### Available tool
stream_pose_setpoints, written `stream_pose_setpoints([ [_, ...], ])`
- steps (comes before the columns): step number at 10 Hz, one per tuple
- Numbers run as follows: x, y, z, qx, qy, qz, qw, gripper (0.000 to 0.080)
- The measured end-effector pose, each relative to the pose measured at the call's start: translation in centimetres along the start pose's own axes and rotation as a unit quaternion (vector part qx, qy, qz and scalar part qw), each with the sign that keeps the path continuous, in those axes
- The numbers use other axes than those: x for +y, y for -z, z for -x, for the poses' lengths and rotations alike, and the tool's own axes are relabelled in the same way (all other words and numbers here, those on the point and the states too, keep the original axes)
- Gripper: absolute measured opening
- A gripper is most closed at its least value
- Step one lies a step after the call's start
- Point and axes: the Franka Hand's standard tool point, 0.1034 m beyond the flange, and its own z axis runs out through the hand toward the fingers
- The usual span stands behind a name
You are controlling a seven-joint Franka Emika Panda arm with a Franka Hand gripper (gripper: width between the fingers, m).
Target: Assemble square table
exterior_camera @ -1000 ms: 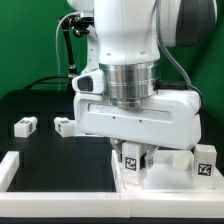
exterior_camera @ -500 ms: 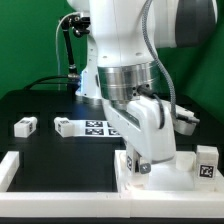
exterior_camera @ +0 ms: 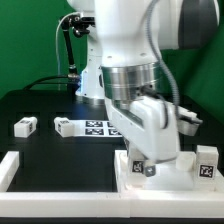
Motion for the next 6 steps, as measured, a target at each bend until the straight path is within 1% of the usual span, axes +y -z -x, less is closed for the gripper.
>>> stream_pose_setpoints([
  [1, -0.1, 0.2, 0.2, 0.005, 0.092, 0.003, 0.996, 0.0616],
  [2, 0.0, 0.1, 0.0, 0.005, 0.116, 0.003, 0.993, 0.0639],
  [4, 0.0, 0.1, 0.0, 0.005, 0.191, 0.005, 0.982, 0.0647],
  [5, 0.0, 0.2, -0.3, 0.009, 0.255, 0.006, 0.967, 0.0647],
  [6, -0.4, 0.6, -1.1, 0.032, 0.362, 0.005, 0.932, 0.0648],
])
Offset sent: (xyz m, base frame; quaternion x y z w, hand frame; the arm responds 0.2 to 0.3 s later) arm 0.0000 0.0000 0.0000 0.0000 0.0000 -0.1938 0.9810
